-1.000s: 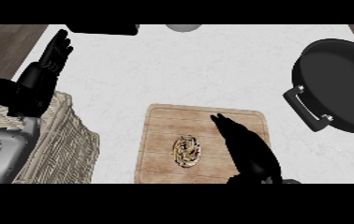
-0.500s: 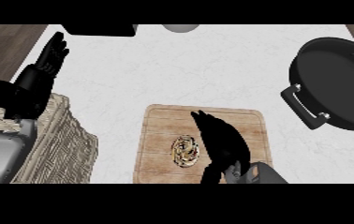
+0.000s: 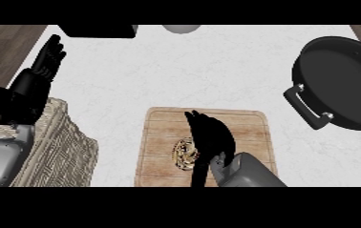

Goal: Pick the cupcake from the cutting board and place it in the pot

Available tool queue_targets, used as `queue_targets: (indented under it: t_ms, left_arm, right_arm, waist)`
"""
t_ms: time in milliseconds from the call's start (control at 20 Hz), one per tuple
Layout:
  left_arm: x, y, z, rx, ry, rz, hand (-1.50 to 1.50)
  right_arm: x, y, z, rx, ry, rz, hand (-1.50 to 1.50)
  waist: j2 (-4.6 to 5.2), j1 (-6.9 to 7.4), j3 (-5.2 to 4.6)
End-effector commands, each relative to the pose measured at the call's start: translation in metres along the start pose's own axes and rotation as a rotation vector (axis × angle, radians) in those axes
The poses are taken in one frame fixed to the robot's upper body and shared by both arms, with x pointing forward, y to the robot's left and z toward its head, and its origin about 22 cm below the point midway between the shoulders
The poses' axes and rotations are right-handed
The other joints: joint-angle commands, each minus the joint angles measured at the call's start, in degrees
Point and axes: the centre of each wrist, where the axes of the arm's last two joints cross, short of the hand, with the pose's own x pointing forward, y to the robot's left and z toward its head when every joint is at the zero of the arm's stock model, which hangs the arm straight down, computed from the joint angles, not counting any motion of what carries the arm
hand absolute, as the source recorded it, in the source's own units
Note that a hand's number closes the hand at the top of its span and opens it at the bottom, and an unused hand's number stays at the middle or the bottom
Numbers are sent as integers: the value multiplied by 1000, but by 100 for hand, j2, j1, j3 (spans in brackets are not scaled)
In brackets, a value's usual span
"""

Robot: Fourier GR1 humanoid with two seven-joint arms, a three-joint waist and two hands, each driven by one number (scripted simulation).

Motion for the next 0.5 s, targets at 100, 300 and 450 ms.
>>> queue_targets:
  t_ms: [100, 300, 450]
  left_arm:
    - [-69, 2, 51, 38, 303, -47, 0]
    - [-68, 4, 47, 53, 311, -53, 0]
    - [-64, 1, 47, 36, 303, -39, 0]
  right_arm:
    - [11, 10, -14, 36, 147, 63, -150]
    - [25, 8, -13, 28, 134, 74, -150]
    - [21, 19, -22, 42, 147, 76, -150]
  waist:
    - [85, 37, -159]
    - [78, -33, -159]
    - [83, -24, -153]
